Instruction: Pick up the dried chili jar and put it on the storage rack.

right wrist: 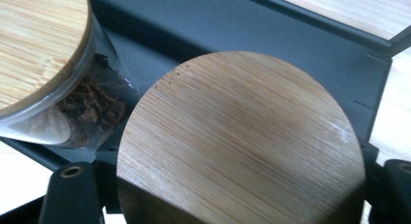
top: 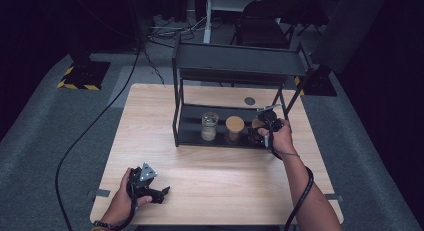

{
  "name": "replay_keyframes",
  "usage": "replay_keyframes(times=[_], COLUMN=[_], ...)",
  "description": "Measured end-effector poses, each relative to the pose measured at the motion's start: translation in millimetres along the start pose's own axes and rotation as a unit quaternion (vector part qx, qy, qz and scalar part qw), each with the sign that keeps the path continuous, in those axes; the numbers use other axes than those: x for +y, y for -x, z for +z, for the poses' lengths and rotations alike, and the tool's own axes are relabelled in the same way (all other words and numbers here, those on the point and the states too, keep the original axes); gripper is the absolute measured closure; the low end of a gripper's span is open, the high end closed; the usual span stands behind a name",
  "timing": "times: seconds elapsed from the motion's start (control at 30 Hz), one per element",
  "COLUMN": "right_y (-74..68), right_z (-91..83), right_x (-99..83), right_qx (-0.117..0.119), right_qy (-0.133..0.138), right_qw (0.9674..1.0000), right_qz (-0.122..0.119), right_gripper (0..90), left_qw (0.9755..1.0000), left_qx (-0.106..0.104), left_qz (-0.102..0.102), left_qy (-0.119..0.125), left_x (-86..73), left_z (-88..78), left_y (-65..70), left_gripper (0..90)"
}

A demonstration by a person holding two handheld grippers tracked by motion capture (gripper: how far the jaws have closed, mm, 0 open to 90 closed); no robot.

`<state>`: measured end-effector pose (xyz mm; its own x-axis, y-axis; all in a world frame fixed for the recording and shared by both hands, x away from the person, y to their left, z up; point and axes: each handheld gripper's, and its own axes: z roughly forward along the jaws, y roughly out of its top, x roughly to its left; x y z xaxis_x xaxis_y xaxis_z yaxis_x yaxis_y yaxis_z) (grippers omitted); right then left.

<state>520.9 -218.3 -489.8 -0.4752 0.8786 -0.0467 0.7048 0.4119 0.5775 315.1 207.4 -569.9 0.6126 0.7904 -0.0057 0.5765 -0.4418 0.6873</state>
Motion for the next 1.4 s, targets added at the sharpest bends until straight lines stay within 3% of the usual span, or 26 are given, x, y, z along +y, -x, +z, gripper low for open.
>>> replay_keyframes(times=[0.4, 0.8, 1.1, 1.4], right_y=[2.8, 3.6, 3.9, 3.7], right_z=[1.7, 1.1, 3.6, 2.8], right_x=[-0.4, 0.2, -0.5, -0.9], right_qx=[0.007, 0.007, 0.003, 0.005], right_qy=[-0.002, -0.012, -0.021, -0.021], right_qw=[1.0000, 0.9999, 0.9997, 0.9995], right_qz=[0.007, -0.004, -0.014, -0.023], right_gripper=[23.6, 21.9, 17.6, 7.7], left_qw=[1.0000, 1.0000, 1.0000, 1.0000], left_qx=[0.000, 0.000, 0.000, 0.000], left_qz=[0.000, 0.000, 0.000, 0.000], left_qy=[0.000, 0.000, 0.000, 0.000], left_x=[0.0, 0.0, 0.0, 0.0], left_z=[0.0, 0.0, 0.0, 0.0], left_y=[0.0, 0.0, 0.0, 0.0], left_gripper=[0.0, 0.0, 0.0, 0.0])
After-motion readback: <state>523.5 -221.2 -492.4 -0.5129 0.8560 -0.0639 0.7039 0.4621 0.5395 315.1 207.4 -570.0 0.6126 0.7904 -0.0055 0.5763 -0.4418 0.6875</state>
